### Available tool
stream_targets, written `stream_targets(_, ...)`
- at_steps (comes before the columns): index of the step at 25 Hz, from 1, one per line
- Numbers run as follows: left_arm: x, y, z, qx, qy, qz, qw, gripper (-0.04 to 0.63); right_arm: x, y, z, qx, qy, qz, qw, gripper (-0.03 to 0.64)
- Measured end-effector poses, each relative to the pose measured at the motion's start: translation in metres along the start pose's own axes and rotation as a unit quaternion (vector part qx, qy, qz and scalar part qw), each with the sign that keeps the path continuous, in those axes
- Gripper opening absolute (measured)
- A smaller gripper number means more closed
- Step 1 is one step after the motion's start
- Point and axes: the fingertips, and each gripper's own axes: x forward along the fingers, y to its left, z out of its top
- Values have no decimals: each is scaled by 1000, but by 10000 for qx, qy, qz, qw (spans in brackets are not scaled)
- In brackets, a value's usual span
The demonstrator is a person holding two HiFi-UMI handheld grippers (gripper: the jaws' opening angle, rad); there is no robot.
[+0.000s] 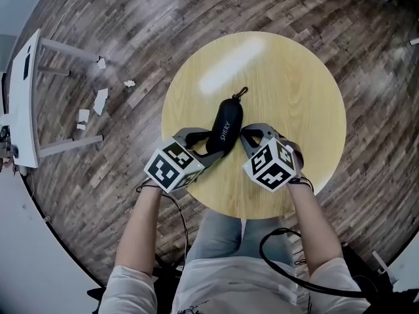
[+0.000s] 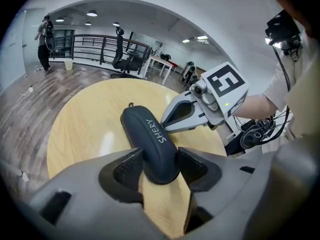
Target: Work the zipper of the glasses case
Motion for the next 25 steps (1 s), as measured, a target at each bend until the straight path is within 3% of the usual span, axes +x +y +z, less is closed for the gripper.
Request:
stream_targets(2,1,-8,-1,173,-41,40,9998,213,2,-2,-6,-124,106,-43,9999,-2)
stream_targets(4,-7,-4,8,441,-221,322,9983,213,3,-3,-11,-239,166,-31,9996,-2)
stream_targets(8,-20,17,57,727,-699,676,9926,213,3,-9,-20,-531,258,-27,9983,-2)
stream_targets(10,-3,19,77,1029,-497,614,9916,213,2,-15,-22,-591,265,-4,9979,-2)
stream_targets(13,28,20,75,1335,47,565,9894,213,2,-16,-22,-722,284,34,9970,-2)
stream_targets(19,29,27,67,1002,-29,677,9927,193,0,-5,-24,-848,359,273,9954,-2)
stream_targets(25,28,28,67,939,-65,641,9935,193,-10,39,-34,-754,505,697,9934,-2)
